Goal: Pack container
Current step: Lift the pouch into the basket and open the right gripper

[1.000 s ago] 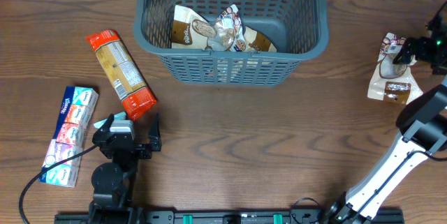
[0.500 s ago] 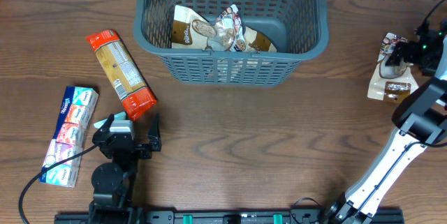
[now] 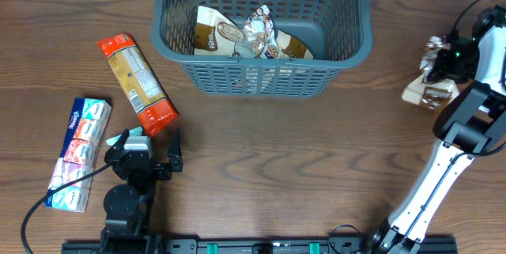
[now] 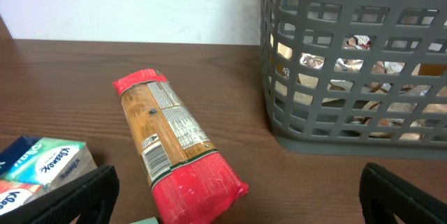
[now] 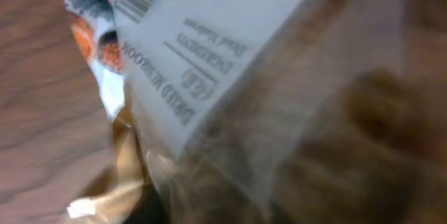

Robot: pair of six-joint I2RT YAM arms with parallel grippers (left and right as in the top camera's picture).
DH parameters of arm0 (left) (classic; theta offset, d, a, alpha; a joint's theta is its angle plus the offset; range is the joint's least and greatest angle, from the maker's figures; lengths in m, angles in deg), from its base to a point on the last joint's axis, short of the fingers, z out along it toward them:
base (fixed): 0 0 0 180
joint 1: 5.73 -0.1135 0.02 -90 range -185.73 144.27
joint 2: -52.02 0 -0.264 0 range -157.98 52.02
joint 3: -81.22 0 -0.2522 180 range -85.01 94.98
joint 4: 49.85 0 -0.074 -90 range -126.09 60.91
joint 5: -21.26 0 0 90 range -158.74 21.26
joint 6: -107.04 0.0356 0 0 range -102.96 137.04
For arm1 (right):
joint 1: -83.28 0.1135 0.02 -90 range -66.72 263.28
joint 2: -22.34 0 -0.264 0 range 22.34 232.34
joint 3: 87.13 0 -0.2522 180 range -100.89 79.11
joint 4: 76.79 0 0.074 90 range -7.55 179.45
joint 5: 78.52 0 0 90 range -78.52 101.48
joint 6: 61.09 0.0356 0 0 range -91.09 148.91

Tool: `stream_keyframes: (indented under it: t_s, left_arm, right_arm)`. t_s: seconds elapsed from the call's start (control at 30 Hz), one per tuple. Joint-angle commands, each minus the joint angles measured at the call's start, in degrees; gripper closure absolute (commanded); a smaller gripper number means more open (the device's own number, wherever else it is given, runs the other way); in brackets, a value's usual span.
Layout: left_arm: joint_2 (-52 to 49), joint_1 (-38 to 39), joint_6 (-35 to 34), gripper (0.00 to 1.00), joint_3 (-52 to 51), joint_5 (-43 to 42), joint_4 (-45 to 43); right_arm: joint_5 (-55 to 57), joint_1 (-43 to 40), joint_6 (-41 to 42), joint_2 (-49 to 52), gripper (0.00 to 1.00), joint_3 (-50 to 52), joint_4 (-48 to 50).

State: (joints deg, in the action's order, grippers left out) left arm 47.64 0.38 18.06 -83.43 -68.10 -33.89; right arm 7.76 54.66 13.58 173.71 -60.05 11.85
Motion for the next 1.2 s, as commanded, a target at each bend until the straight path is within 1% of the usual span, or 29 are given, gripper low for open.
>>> stream_keyframes:
  t_s: [0.0,0.17,0.3,0.47,0.6,0.67,0.8,0.87,1.0,1.07,1.17]
  left_arm:
    - [0.02,0.20,-0.92,0.01,-1.31,1.33,1.86]
    - [0.02,0.20,-0.94,0.01,-1.31,1.33,1.86]
    - [0.02,0.20,-0.94,0.01,-1.31,1.33,1.86]
    - [0.02,0.20,-0.92,0.01,-1.31,1.33,1.86]
    - [0.02,0.20,-0.92,0.01,-1.31,1.36,1.84]
    - [0.02,0.20,-0.92,0.01,-1.31,1.36,1.84]
    - [0.02,0.20,-0.90,0.01,-1.31,1.38,1.84]
    - [0.02,0.17,-0.90,0.01,-1.31,1.38,1.84]
    - [0.02,0.17,-0.90,0.01,-1.31,1.40,1.81]
    - [0.02,0.17,-0.90,0.01,-1.31,1.40,1.79]
    - [0.02,0.20,-0.90,0.02,-1.31,1.40,1.81]
  right_arm:
    - [-1.66,1.44,-0.11,0.98,0.99,0.37,-0.13]
    - [-3.74,3.23,-0.09,-1.97,0.99,-0.09,0.13]
    - [-3.89,5.22,-0.11,-6.99,0.99,-2.95,0.09]
    - [-6.38,8.90,-1.42,-17.66,0.99,-8.79,0.09]
    - [-9.73,12.94,-2.64,-27.17,0.99,-12.22,3.30]
    - [-10.62,15.96,-5.68,-31.58,0.99,-13.22,4.85]
    - [-12.26,24.59,-17.94,-38.88,0.99,-13.49,6.01]
    - [-12.81,30.38,-25.86,-41.07,0.99,-13.49,5.70]
    - [-13.25,40.44,-37.90,-41.27,0.99,-13.18,4.50]
    - [-13.29,44.46,-40.33,-40.13,0.99,-12.35,4.57]
    - [-13.64,48.22,-43.91,-37.31,0.99,-11.10,4.52]
